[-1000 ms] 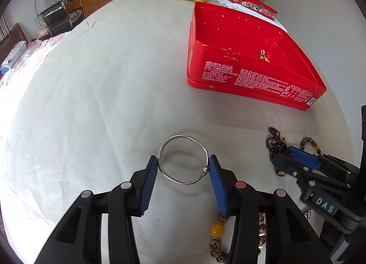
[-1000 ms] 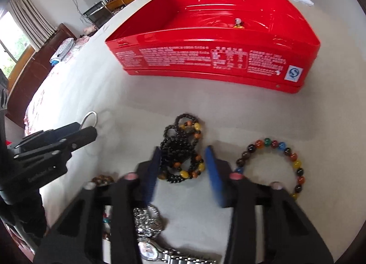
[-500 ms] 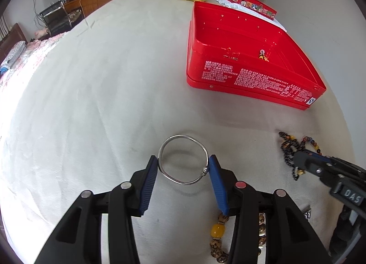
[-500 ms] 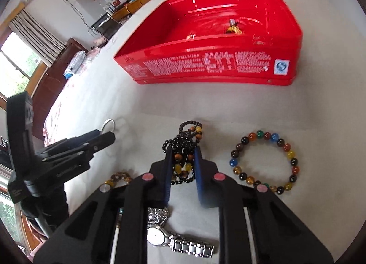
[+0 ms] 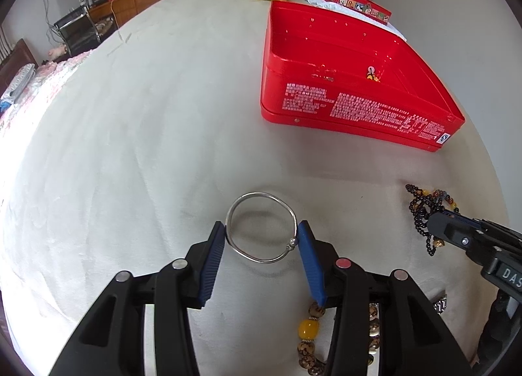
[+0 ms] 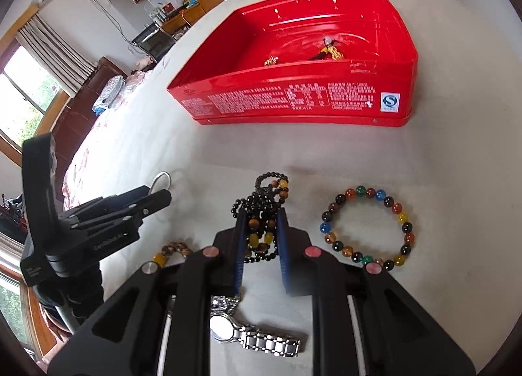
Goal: Organize jewelry
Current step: 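Carry the bangle and black beaded strand with both tools over the red box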
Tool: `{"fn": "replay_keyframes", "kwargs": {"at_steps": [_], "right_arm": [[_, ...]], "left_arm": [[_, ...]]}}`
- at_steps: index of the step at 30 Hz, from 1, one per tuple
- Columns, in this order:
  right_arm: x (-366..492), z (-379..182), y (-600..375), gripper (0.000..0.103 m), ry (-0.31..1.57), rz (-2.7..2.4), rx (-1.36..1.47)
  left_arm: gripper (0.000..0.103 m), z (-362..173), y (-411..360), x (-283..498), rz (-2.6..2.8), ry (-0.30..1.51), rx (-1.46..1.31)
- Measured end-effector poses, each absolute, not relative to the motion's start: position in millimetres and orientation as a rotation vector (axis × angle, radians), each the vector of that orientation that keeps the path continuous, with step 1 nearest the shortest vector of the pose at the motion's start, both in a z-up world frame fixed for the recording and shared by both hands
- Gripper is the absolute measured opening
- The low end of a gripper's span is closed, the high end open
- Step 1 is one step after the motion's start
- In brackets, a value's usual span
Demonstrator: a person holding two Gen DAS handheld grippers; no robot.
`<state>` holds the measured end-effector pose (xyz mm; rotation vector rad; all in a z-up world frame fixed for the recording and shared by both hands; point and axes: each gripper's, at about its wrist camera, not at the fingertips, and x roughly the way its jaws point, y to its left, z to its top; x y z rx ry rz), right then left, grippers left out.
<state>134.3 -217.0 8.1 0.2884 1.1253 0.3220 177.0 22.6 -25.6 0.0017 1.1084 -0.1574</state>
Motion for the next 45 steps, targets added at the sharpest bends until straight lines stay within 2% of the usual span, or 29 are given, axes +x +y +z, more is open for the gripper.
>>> {"fn": "replay_keyframes", "kwargs": {"at_steps": [7, 20, 32, 45], "right_arm": [[138, -8, -217, 0.016, 1.172, 0.3, 0.296], [128, 50, -229, 0.016, 1.031, 0.383, 0.322], [162, 87, -251, 0.016, 0.958, 0.352, 0.283], [218, 80, -263, 0.016, 0.936, 0.283, 0.246]], "left_arm": [[0.046, -29, 22, 179, -0.162, 1.121, -0.008], [0.046, 12, 24, 170, -0.199, 1.053, -0.037], [0.046, 64, -4, 210, -0.215, 0.977, -0.013], [0.046, 46, -39, 280, -0.222, 1.007, -0.006]]}}
